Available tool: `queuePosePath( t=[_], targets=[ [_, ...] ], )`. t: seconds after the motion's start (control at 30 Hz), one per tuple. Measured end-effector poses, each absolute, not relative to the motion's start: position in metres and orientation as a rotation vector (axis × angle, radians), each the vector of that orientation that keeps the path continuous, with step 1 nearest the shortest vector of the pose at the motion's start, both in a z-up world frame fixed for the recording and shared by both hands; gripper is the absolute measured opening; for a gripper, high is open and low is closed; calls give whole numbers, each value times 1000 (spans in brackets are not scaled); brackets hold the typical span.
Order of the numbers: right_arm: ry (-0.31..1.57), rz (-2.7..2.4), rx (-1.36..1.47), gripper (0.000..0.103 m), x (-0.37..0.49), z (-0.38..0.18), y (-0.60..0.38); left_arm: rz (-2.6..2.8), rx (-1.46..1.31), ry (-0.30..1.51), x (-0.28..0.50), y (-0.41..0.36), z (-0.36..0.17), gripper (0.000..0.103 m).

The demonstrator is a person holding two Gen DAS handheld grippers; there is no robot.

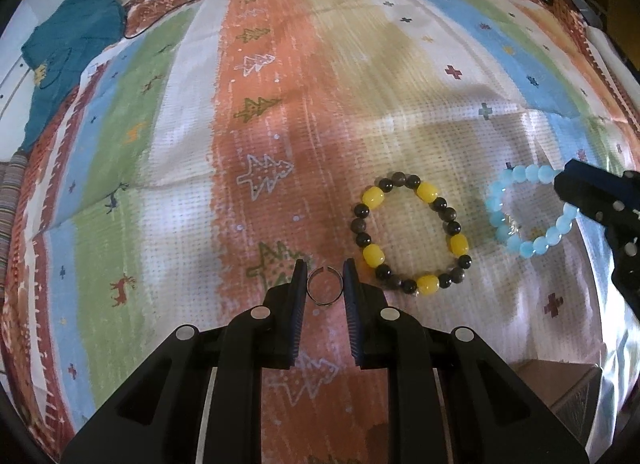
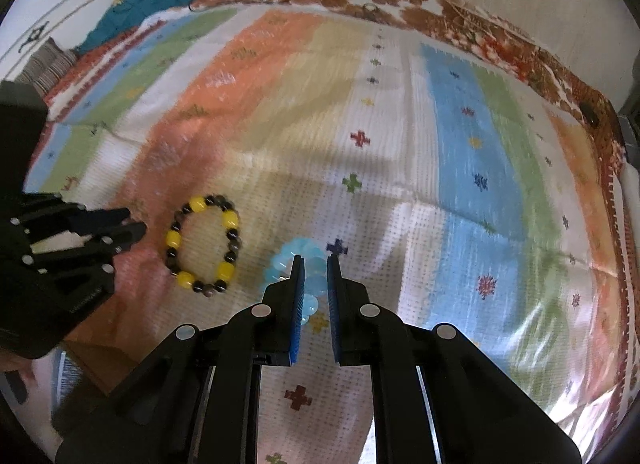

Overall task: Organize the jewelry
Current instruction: 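Close left gripper on the small silver ring while right gripper grasps the aqua bracelet, then carry the ring with left gripper while right gripper carries the aqua bracelet to the tin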

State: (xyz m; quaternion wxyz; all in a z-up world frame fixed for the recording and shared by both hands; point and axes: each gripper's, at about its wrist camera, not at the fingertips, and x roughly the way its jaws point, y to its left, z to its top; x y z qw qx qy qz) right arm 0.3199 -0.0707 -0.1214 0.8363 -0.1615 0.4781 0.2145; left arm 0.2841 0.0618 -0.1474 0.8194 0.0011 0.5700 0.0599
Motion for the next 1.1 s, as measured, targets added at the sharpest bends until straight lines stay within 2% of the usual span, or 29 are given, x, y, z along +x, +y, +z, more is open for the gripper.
queuePosePath(
  t=[1.1],
  targets=[
    [946,445,-259,12,288,-85,-86,96,-37,1135,247,57,-96,18]
  ],
)
